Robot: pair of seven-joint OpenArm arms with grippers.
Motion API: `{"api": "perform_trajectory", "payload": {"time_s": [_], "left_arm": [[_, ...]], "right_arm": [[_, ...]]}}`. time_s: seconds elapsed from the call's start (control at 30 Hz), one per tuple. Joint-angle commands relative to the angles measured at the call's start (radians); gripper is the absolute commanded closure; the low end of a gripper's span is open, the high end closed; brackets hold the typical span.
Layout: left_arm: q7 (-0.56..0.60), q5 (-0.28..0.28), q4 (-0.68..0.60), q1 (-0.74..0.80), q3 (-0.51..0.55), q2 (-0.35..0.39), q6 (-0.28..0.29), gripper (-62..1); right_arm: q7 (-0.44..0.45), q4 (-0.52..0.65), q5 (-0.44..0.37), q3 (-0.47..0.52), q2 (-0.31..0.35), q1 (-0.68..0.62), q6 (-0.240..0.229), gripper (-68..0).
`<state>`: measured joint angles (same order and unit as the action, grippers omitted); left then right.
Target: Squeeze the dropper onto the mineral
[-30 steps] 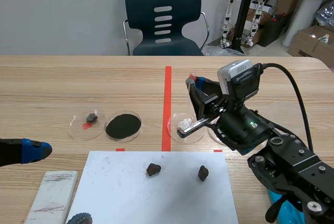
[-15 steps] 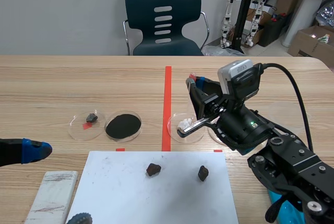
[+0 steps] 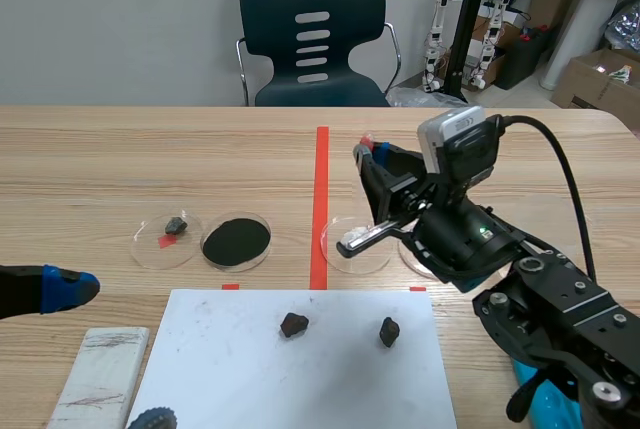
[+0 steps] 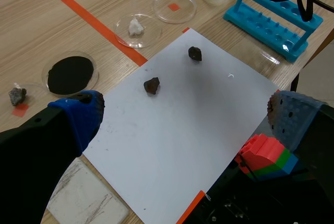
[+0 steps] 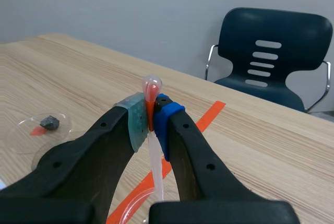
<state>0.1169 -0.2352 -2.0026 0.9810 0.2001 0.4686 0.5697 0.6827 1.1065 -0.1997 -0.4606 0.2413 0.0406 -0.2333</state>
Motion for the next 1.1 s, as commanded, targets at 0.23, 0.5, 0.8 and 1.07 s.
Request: {"api": "perform_trajectory", "payload": {"time_s": [0.23, 0.5, 0.8, 1.07], "left_arm": [[0.014, -0.01, -0.007, 0.002, 0.002, -0.003, -0.001, -62.3], [0.014, -0.01, -0.007, 0.002, 0.002, -0.003, -0.001, -62.3], [0.014, -0.01, -0.007, 0.002, 0.002, -0.003, -0.001, -62.3], [0.014, -0.01, -0.007, 0.002, 0.002, -0.003, -0.001, -62.3]], "right_arm": [[-0.018, 0.03, -0.01, 0.001, 0.008, 0.02, -0.003, -1.2], [-0.023, 0.03, -0.01, 0.001, 0.008, 0.021, -0.002, -1.3], [-0.022, 0.05, -0.014, 0.001, 0.014, 0.012, -0.002, -1.3], [-0.023, 0.26, -0.013, 0.024, 0.079, -0.108, -0.003, -1.3]]}}
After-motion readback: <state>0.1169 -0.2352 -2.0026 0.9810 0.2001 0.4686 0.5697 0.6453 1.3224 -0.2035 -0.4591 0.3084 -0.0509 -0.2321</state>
